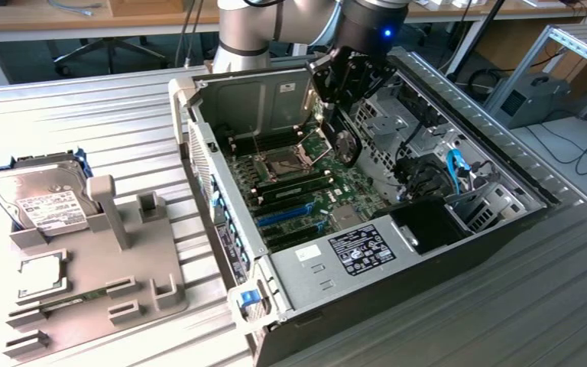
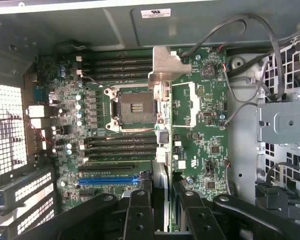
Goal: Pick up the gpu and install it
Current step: 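Pick up the gpu and move the gpu toward the slot, then insert the gpu into the slot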
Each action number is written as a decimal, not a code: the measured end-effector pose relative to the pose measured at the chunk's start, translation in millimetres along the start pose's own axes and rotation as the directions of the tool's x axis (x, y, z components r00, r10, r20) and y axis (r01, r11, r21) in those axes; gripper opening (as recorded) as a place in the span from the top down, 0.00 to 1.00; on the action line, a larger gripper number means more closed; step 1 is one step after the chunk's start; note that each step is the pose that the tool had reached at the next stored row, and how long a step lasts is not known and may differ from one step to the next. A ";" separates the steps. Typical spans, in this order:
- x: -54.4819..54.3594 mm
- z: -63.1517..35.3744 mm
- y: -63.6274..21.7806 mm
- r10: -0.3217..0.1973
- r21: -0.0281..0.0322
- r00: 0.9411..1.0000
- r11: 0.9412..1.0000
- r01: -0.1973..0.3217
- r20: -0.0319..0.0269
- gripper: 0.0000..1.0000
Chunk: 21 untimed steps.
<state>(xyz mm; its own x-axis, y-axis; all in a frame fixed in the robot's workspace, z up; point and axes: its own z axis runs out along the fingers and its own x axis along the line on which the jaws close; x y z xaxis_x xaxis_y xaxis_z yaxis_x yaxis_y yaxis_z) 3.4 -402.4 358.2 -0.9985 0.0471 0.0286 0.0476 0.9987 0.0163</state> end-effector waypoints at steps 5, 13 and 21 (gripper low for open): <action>0.0 0.0 0.0 0.000 0.000 1.000 1.000 0.000 0.000 0.74; 0.0 0.0 0.0 -0.037 0.001 0.999 0.999 0.037 -0.001 0.74; 0.0 0.0 0.0 -0.122 0.003 0.993 0.993 0.122 -0.002 0.74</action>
<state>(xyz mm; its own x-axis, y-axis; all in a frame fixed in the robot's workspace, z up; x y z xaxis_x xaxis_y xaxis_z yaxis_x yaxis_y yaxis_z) 3.4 -402.4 358.2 -0.9967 -0.0753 0.0286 -0.0749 0.9971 0.0163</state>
